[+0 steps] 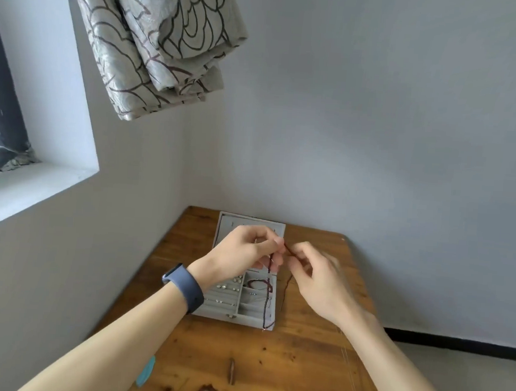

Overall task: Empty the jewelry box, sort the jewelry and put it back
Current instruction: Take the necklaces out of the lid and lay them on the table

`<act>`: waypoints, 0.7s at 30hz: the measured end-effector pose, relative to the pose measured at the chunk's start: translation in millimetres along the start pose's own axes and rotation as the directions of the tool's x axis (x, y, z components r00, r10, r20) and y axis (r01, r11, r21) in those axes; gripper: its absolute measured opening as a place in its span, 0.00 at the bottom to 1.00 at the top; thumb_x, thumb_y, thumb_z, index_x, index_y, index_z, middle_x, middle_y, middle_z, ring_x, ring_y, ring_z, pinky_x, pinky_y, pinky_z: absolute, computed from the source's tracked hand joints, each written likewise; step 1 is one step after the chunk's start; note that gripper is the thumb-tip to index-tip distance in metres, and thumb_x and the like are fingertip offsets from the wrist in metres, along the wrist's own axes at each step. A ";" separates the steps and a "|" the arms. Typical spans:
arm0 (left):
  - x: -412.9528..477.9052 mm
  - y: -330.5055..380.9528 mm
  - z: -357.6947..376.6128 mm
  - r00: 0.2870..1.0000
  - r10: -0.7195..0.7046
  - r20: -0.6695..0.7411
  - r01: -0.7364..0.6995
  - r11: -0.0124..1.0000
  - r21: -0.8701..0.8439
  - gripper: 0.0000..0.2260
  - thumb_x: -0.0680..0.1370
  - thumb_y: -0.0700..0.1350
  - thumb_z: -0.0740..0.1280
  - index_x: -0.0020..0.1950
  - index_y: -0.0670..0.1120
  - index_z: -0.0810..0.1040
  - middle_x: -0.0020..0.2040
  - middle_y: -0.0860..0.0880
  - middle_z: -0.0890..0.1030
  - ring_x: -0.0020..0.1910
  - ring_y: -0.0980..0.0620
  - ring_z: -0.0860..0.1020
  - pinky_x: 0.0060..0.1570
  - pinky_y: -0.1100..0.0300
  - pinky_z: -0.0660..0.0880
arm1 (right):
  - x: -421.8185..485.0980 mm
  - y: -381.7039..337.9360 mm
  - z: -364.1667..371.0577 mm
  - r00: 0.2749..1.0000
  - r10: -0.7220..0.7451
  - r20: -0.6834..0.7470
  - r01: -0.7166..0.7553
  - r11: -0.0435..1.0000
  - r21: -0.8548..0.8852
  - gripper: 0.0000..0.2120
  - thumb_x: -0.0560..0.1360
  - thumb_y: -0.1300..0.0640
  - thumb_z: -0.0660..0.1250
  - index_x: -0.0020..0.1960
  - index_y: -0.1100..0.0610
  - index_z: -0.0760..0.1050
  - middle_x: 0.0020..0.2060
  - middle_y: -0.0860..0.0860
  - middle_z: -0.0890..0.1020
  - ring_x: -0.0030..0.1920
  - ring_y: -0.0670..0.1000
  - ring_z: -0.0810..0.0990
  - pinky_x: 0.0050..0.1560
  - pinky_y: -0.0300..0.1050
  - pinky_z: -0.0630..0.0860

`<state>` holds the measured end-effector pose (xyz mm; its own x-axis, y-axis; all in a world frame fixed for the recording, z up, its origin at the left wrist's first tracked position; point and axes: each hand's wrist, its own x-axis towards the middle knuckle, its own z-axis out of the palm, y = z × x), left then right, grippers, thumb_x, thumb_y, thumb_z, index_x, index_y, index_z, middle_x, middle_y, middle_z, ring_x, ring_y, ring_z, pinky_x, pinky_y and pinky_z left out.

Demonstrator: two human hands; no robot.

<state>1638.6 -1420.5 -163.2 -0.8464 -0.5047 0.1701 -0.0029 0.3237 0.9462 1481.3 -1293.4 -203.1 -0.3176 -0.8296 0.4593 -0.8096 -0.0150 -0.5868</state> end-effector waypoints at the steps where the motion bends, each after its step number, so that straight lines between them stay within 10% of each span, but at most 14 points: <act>1: -5.4 -4.8 -0.1 1.000 -0.025 0.003 0.025 0.999 -0.029 0.11 0.82 0.47 0.65 0.49 0.40 0.80 0.40 0.44 0.84 0.40 0.47 0.82 0.52 0.46 0.78 | -6.2 3.9 3.7 1.000 0.012 -0.005 -0.012 1.000 0.005 0.04 0.82 0.52 0.64 0.53 0.44 0.76 0.45 0.38 0.81 0.46 0.42 0.79 0.43 0.34 0.73; 8: -26.3 -29.1 -0.2 0.980 -0.167 0.109 0.156 0.983 0.099 0.10 0.80 0.52 0.69 0.51 0.46 0.80 0.36 0.45 0.83 0.37 0.47 0.80 0.50 0.48 0.79 | -26.9 0.6 14.5 0.997 -0.032 -0.069 0.035 0.998 0.043 0.05 0.80 0.52 0.67 0.53 0.46 0.82 0.44 0.39 0.83 0.47 0.43 0.80 0.44 0.36 0.75; 16: -24.1 -20.6 -0.8 0.998 -0.003 0.069 -0.016 0.961 0.275 0.12 0.81 0.55 0.66 0.46 0.49 0.82 0.34 0.50 0.83 0.33 0.54 0.81 0.38 0.68 0.74 | -30.0 -10.1 18.5 0.997 0.013 -0.071 -0.006 0.995 0.095 0.07 0.79 0.46 0.66 0.50 0.44 0.82 0.43 0.39 0.84 0.45 0.42 0.81 0.42 0.35 0.75; 21: -21.8 -11.6 -1.5 0.998 0.026 0.055 -0.033 0.991 0.133 0.13 0.81 0.54 0.66 0.47 0.46 0.83 0.33 0.50 0.80 0.32 0.50 0.80 0.40 0.57 0.78 | -55.1 6.4 57.4 0.972 0.218 0.084 -0.233 0.940 0.250 0.09 0.77 0.47 0.69 0.57 0.41 0.79 0.51 0.36 0.82 0.51 0.38 0.79 0.49 0.32 0.74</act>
<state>1657.9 -1414.4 -177.4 -0.8743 -0.4511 0.1795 -0.0455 0.4442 0.8948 1522.0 -1279.8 -270.3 -0.4439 -0.8568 0.2625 -0.5638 0.0394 -0.8249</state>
